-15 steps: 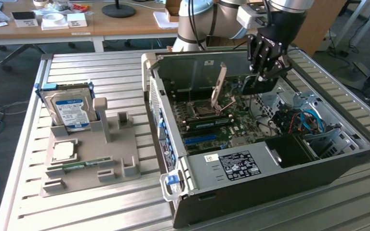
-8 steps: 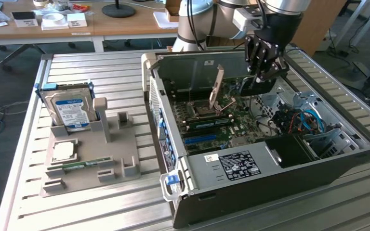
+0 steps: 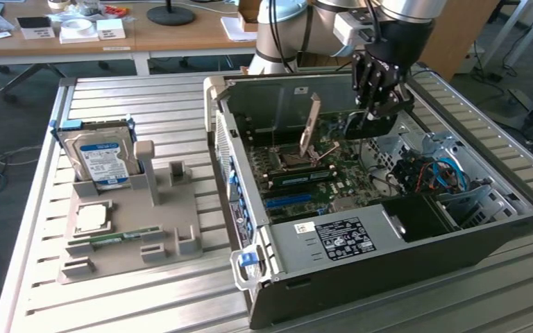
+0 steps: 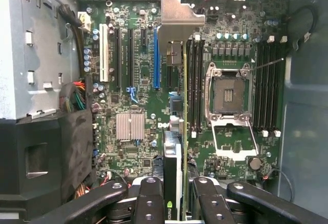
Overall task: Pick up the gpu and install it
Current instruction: 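Insert the gpu into the slot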
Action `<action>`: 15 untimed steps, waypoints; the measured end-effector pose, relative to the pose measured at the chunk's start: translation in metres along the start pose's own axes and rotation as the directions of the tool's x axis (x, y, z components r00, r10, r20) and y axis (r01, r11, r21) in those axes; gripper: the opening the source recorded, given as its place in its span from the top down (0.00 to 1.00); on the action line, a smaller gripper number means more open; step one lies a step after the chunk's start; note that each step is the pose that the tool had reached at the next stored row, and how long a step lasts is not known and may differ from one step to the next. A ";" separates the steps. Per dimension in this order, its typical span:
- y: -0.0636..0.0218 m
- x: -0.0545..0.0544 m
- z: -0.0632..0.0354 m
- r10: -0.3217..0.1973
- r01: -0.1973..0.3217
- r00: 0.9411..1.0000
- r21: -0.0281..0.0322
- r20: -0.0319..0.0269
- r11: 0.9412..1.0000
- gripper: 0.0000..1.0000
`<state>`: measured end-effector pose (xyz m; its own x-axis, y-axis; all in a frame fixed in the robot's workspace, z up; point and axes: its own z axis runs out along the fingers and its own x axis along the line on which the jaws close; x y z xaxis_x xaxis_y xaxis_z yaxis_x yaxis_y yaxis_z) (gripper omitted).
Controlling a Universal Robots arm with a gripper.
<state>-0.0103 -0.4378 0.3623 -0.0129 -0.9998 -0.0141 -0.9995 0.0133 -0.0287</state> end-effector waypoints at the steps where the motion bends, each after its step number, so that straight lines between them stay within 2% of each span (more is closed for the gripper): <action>1: 0.0004 0.000 0.0001 0.000 0.000 1.000 0.000 0.000 1.000 0.73; 15: 0.0075 0.001 0.0076 0.000 0.000 1.000 0.000 0.000 1.000 0.73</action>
<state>-0.0176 -0.4388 0.3544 -0.0130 -0.9998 -0.0142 -0.9995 0.0134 -0.0287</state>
